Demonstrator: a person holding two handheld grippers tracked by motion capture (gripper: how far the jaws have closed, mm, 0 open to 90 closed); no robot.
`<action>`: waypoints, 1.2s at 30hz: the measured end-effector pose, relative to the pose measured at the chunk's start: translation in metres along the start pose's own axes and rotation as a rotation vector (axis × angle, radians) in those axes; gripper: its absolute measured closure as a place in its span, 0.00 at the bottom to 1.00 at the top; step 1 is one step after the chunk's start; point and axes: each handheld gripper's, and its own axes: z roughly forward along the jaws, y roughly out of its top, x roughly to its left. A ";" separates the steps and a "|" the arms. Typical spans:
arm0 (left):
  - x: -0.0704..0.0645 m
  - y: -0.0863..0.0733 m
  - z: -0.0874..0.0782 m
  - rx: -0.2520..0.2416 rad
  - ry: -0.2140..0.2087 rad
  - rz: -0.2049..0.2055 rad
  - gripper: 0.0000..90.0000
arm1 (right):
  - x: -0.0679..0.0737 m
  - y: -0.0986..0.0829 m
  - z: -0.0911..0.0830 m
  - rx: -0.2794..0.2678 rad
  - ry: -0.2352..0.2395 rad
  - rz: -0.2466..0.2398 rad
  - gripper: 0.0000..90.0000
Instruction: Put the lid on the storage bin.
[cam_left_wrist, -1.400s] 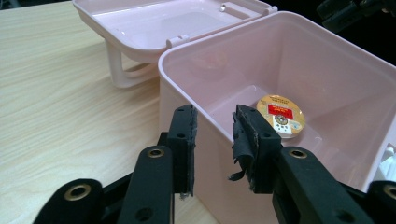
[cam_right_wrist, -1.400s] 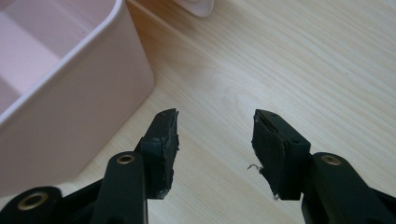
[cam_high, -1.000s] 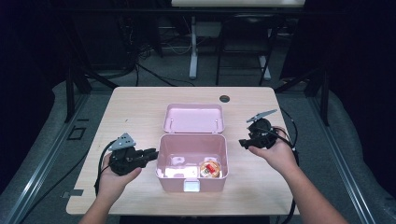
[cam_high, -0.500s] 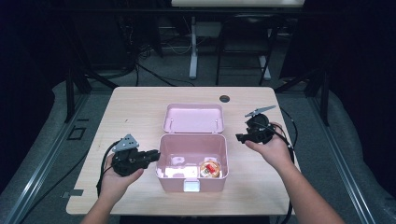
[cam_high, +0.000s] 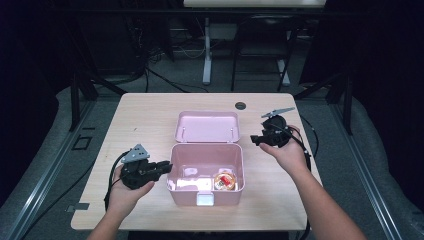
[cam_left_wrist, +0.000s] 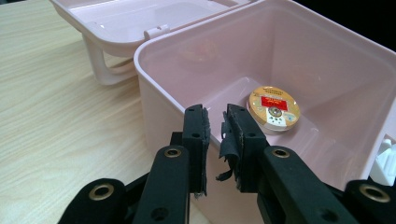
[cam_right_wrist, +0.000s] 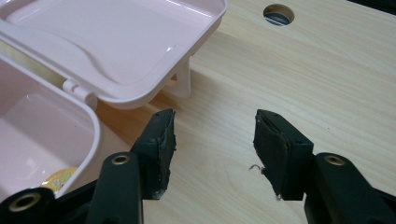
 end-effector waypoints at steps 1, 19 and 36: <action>0.000 0.000 0.000 0.000 0.001 0.001 0.87 | 0.000 0.001 0.001 0.001 -0.002 0.001 0.53; -0.001 0.000 0.000 0.001 0.003 0.003 0.87 | -0.002 0.018 0.022 -0.027 -0.011 0.090 0.57; -0.001 0.000 0.000 0.000 0.007 0.008 0.87 | -0.004 0.033 0.033 -0.045 -0.028 0.140 0.57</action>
